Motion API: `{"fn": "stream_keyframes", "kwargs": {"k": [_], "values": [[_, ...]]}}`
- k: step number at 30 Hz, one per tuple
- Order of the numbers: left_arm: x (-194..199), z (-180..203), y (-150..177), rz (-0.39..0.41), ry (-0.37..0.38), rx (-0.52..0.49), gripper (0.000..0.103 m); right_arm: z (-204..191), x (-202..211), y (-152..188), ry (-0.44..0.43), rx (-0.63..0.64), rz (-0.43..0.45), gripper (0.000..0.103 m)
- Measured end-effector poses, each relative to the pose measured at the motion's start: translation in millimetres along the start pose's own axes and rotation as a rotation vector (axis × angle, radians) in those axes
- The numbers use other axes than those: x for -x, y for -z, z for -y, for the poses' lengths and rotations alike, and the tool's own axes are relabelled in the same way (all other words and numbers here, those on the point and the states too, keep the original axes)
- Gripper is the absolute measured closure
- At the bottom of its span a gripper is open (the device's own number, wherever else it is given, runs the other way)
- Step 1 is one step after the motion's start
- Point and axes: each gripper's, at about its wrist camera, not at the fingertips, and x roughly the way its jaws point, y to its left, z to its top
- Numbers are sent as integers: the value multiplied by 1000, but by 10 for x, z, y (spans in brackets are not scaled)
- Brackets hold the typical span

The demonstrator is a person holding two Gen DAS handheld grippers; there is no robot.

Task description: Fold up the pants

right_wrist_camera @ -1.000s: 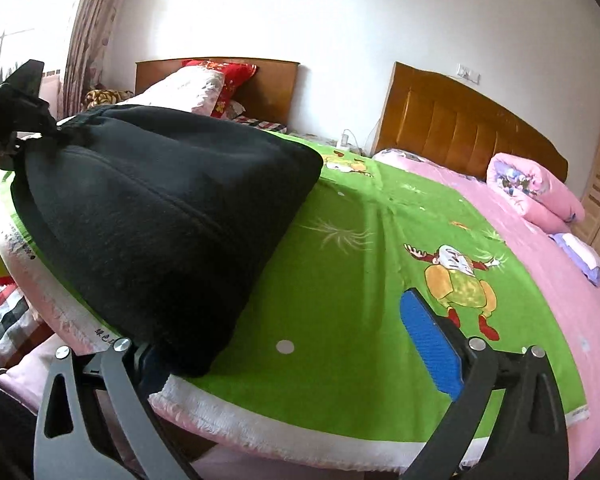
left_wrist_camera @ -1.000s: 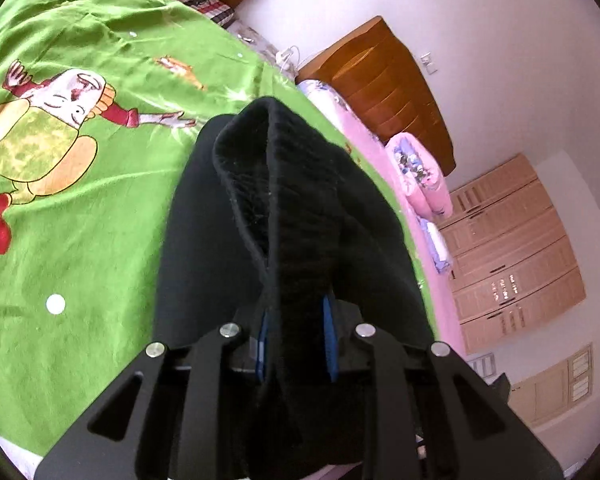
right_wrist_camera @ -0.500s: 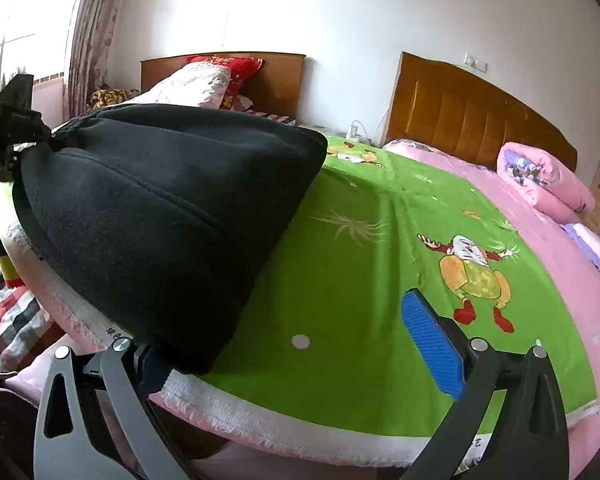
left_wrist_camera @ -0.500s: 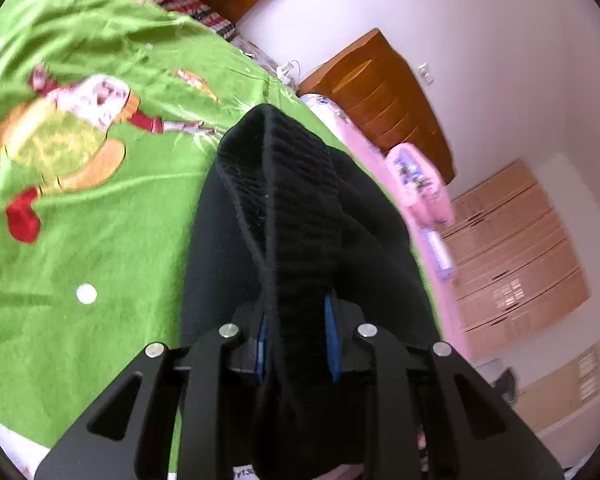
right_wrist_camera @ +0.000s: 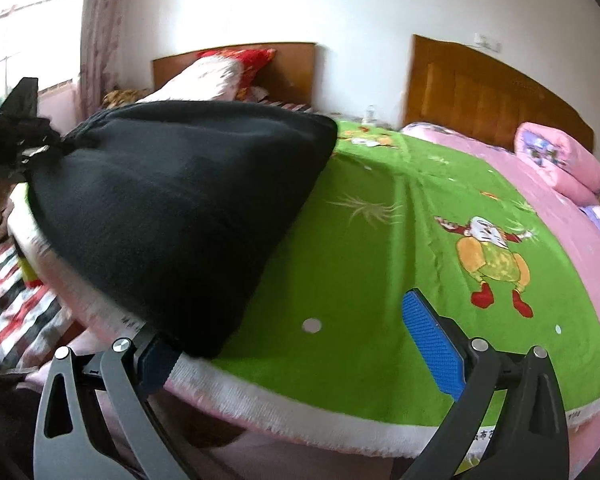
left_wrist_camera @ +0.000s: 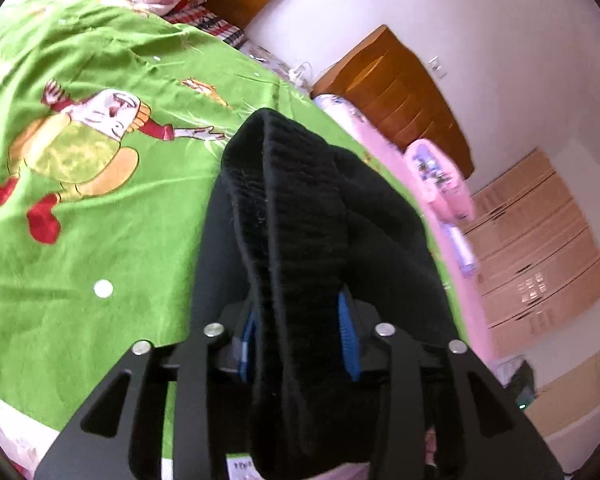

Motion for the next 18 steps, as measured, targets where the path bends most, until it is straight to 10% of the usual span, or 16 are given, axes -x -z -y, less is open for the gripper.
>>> {"fn": "stream_keyframes", "kwargs": {"k": [1, 3, 6, 8, 13, 18], "values": [[47, 60, 10, 15, -26, -32, 53, 20, 56, -4, -28, 10, 13, 5], [237, 241, 39, 101, -180, -94, 9, 73, 233, -19, -135, 9, 54, 5], [528, 489, 120, 254, -366, -174, 7, 147, 452, -116, -205, -34, 137, 5], [670, 783, 215, 308, -338, -248, 7, 150, 468, -231, -196, -70, 176, 5], [239, 1435, 515, 202, -345, -531, 3, -38, 157, -489, -170, -109, 171, 5], [-345, 1137, 589, 92, -401, -548, 1, -433, -286, -401, -217, -18, 57, 4]]}}
